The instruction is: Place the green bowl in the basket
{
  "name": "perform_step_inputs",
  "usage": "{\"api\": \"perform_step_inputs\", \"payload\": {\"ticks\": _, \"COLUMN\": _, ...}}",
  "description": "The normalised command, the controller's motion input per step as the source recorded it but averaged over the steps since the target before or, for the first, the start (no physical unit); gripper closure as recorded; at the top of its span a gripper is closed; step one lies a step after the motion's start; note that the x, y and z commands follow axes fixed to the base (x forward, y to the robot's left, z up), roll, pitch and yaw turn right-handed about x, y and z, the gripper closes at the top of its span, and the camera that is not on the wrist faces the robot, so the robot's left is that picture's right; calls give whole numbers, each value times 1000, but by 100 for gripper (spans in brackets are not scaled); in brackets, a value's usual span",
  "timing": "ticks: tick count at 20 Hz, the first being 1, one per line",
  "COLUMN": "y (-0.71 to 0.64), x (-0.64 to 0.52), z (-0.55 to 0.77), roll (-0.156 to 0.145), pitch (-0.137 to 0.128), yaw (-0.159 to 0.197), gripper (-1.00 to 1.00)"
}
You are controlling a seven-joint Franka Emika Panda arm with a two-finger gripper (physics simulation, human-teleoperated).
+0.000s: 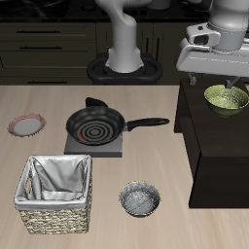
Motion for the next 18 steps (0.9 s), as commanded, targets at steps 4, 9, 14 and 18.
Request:
{"api": "perform_step_inputs", "payload": {"ticks": 4, "y": -81, "x": 48, "z": -255, "roll": -14, "pitch": 36, "yaw": 10, "gripper": -100}}
{"api": "perform_step_inputs", "payload": {"ticks": 9, "y": -74, "x": 38, "z": -251, "roll": -7, "pitch": 36, "yaw": 5, "gripper": -100}}
{"api": "perform_step_inputs", "payload": {"ticks": 14, "y": -80, "x": 8, "z": -225, "roll": 9, "pitch": 57, "yaw": -30, "gripper": -100}}
{"api": "perform_step_inputs", "payload": {"ticks": 18, "y": 90, "x": -193, "z": -33, "roll": 105, "pitch": -4, "yaw": 2, "gripper": 100}}
